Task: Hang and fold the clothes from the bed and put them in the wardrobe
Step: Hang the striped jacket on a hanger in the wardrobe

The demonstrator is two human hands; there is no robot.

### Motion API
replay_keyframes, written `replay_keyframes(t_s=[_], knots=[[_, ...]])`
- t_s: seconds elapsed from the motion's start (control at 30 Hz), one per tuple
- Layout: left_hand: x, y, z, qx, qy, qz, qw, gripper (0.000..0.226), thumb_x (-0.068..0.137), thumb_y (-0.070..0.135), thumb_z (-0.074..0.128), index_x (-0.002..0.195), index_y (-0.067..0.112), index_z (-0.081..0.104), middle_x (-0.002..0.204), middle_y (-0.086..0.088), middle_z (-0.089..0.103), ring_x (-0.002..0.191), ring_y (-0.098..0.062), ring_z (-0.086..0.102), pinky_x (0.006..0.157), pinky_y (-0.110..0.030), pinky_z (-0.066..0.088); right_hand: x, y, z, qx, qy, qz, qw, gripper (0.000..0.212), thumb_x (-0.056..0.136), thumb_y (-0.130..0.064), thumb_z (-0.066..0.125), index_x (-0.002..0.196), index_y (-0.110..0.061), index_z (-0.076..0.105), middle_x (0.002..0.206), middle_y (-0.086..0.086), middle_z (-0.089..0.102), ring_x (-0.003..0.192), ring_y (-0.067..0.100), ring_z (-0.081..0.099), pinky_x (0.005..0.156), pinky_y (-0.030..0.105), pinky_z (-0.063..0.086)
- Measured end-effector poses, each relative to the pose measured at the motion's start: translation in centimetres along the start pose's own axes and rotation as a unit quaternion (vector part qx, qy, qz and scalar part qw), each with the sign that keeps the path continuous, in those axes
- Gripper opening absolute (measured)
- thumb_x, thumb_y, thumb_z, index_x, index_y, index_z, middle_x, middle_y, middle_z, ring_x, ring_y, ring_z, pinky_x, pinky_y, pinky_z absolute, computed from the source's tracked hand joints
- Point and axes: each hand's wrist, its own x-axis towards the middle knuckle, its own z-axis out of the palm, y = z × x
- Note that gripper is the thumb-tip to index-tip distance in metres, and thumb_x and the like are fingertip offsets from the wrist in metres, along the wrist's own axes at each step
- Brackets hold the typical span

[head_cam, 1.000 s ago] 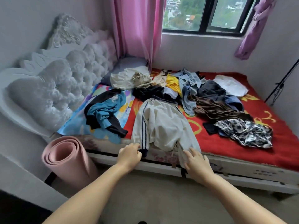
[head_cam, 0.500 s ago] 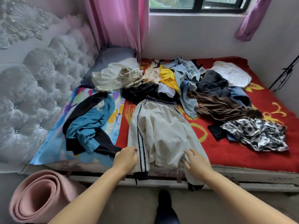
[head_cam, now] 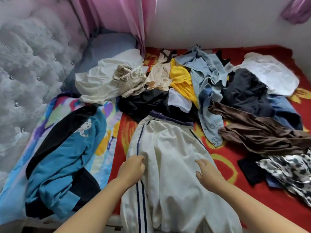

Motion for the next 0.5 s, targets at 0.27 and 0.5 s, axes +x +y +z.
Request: replay_keyframes(t_s=[0.27,0.5], knots=[[17.5,-1.6,3.1,-0.003,-0.024,-0.008,1.0,0.045,0.095,0.017,0.039,0.14,0.017,0.04,0.137,-0.006,0.044,0.126,-0.022,0.042,0.096,-0.038,0.042,16.4,-0.1,0.3,0.083,0.015,0.02,0.996,0.055,0.097,-0.017,0.044,0.149,-0.015,0.026,0.154,0.007,0.024,0.138,0.022,0.032,0.108,0.033,0.033],[28.9,-3.3,7.1,-0.024,0.071,-0.068,0.995,0.061,0.094,0.029,0.053,0.146,0.016,0.025,0.152,-0.014,0.019,0.138,-0.033,0.024,0.109,-0.044,0.029,28.8,0.2,-0.4,0.068,0.137,0.045,0.987,0.07,0.093,-0.012,0.048,0.154,-0.024,0.014,0.161,0.003,-0.007,0.146,0.025,0.008,0.11,0.037,0.029]])
